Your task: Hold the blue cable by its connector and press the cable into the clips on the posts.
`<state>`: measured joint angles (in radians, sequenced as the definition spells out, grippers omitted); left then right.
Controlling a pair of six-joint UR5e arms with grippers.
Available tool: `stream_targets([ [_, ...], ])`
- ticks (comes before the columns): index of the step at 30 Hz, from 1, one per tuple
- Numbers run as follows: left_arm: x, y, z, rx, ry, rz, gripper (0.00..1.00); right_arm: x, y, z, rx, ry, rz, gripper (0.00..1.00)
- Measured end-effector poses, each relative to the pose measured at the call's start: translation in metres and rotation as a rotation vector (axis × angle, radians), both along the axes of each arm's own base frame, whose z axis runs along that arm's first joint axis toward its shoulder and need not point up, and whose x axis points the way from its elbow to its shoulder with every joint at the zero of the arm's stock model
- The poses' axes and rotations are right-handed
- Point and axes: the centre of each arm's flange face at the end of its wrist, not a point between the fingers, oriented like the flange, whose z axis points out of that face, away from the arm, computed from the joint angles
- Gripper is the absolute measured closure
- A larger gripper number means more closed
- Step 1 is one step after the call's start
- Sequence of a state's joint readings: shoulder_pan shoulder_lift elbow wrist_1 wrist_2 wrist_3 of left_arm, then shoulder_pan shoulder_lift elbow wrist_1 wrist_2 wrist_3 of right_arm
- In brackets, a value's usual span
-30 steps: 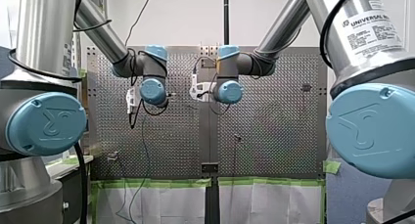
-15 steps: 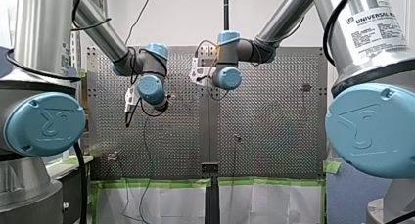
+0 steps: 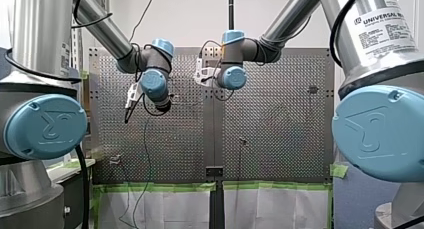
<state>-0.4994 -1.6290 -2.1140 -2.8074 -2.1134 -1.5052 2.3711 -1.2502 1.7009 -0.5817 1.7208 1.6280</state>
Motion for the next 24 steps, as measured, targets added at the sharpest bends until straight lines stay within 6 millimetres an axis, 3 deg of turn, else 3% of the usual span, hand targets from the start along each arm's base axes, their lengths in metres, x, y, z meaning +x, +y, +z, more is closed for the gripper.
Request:
stream_targets([
  [3, -0.004, 0.002, 0.008, 0.016, 0.0, 0.009, 0.99, 0.0, -0.001, 0.001, -0.001, -0.001, -0.003, 1.0],
  [5, -0.008, 0.001, 0.012, 0.014, 0.004, 0.005, 0.85, 0.001, -0.001, 0.004, -0.004, -0.004, -0.002, 1.0],
  [11, -0.011, -0.004, 0.007, 0.006, 0.054, -0.029, 0.85, 0.005, 0.0, 0.009, -0.004, 0.0, 0.002, 1.0],
  [17, -0.014, -0.003, 0.016, -0.029, 0.065, -0.052, 0.85, 0.007, 0.003, 0.009, -0.006, 0.008, 0.007, 1.0],
  [24, 0.0, 0.004, 0.02, -0.059, 0.099, -0.051, 0.89, 0.014, 0.017, 0.007, -0.015, 0.053, 0.027, 1.0],
])
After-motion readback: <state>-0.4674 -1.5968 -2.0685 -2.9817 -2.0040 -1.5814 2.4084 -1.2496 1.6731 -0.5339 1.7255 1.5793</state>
